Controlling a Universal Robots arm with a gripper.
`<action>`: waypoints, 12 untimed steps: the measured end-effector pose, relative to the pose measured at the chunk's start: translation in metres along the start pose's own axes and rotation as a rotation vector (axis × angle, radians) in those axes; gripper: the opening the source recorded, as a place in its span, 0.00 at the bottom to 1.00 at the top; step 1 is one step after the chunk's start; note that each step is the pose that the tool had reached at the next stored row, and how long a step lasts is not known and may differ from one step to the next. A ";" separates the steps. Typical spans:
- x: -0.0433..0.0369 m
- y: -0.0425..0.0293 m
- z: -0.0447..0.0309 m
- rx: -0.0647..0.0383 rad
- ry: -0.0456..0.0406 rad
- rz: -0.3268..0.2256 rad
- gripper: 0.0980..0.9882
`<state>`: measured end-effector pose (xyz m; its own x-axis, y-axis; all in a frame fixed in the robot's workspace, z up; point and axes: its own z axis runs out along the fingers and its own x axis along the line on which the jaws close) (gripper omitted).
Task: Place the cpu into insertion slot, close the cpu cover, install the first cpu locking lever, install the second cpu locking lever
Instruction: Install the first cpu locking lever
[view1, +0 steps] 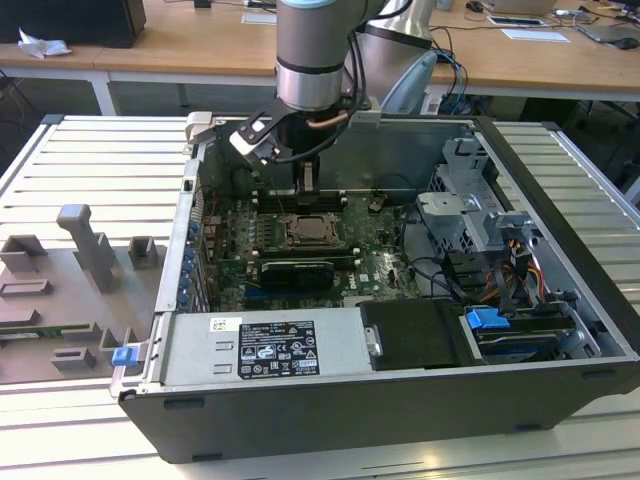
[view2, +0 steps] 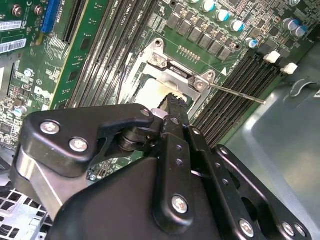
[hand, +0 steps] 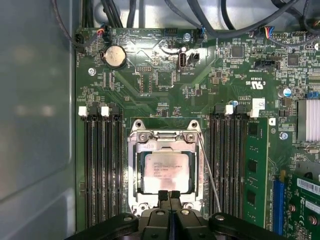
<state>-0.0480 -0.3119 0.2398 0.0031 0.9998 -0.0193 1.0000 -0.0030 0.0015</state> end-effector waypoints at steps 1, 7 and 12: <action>0.0000 0.0000 -0.0003 0.000 0.0001 0.000 0.01; -0.0001 -0.0002 -0.0050 0.000 0.0006 0.000 0.01; -0.0002 -0.0002 -0.0132 0.000 0.0006 0.000 0.01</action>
<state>-0.0482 -0.3119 0.2530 0.0032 0.9998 -0.0187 1.0000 -0.0031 0.0016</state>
